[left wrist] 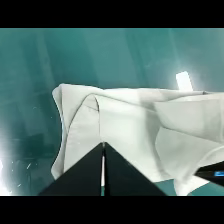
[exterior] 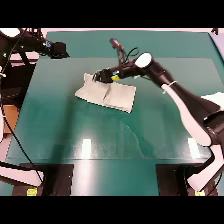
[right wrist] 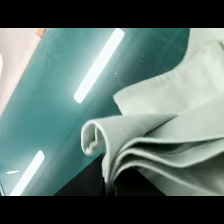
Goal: Fold the shirts.
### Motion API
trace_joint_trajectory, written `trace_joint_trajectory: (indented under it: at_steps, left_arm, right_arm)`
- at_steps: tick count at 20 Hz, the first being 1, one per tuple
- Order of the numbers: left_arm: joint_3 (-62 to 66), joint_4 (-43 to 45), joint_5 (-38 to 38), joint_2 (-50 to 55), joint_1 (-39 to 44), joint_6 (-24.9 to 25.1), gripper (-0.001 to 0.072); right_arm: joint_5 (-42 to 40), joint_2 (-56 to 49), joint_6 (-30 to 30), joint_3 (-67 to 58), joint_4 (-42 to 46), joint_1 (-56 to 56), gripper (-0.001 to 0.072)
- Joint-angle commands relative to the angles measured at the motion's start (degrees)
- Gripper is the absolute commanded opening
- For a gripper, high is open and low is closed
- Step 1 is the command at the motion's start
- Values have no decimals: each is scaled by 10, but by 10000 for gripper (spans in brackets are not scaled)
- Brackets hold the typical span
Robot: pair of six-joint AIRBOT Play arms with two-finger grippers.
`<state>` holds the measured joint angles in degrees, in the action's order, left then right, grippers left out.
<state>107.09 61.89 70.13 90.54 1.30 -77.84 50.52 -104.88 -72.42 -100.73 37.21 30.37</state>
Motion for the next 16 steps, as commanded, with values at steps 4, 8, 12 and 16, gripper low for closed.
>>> trace_joint_trajectory:
  at_steps: [4, 8, 12, 16]
  left_arm:
    - [0, -6, 13, -4, -5, 6, 30]
    - [0, -6, 13, -4, -5, 5, 30]
    - [0, -6, 15, -4, -5, 6, 30]
    - [0, -6, 19, -4, -5, 6, 30]
  right_arm:
    - [-100, -64, -48, 0, -3, 27, 24]
    - [-94, -64, -55, -6, -84, 26, 626]
    - [-79, -63, -16, -90, -147, 22, 629]
    - [-15, -14, -2, -134, -141, -40, 711]
